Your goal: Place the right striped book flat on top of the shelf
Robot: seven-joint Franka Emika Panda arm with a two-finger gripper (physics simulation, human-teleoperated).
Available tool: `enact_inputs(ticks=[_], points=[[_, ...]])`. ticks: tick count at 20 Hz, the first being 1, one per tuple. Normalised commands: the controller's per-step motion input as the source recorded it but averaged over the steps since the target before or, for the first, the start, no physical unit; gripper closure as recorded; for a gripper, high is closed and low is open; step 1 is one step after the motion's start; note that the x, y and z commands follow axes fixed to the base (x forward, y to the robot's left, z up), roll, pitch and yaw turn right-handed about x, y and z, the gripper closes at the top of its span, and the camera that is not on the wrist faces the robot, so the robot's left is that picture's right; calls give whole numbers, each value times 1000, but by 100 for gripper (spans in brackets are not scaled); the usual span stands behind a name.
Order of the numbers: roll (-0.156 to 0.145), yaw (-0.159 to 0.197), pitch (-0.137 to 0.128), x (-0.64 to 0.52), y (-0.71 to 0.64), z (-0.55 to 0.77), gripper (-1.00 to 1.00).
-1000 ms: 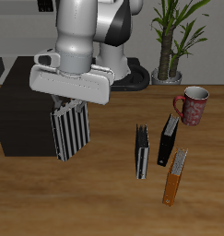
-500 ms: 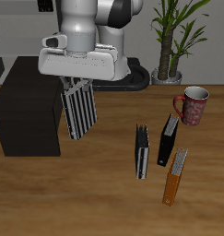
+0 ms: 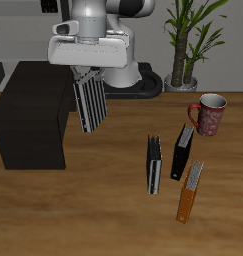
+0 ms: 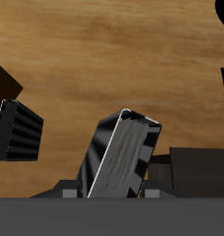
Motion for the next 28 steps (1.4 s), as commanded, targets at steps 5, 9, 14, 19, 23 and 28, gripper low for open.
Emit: enact_inputs(ticks=[5, 9, 14, 19, 23, 28], points=[[-19, 64, -5, -314, -3, 62, 100], [-20, 61, -2, -429, 102, 50, 100], [-52, 67, 12, -291, 186, 70, 100], [-105, 111, 19, -195, 327, 99, 100], [-80, 101, -5, -114, 428, 151, 100], [-88, 70, -17, -71, 349, 236, 100]])
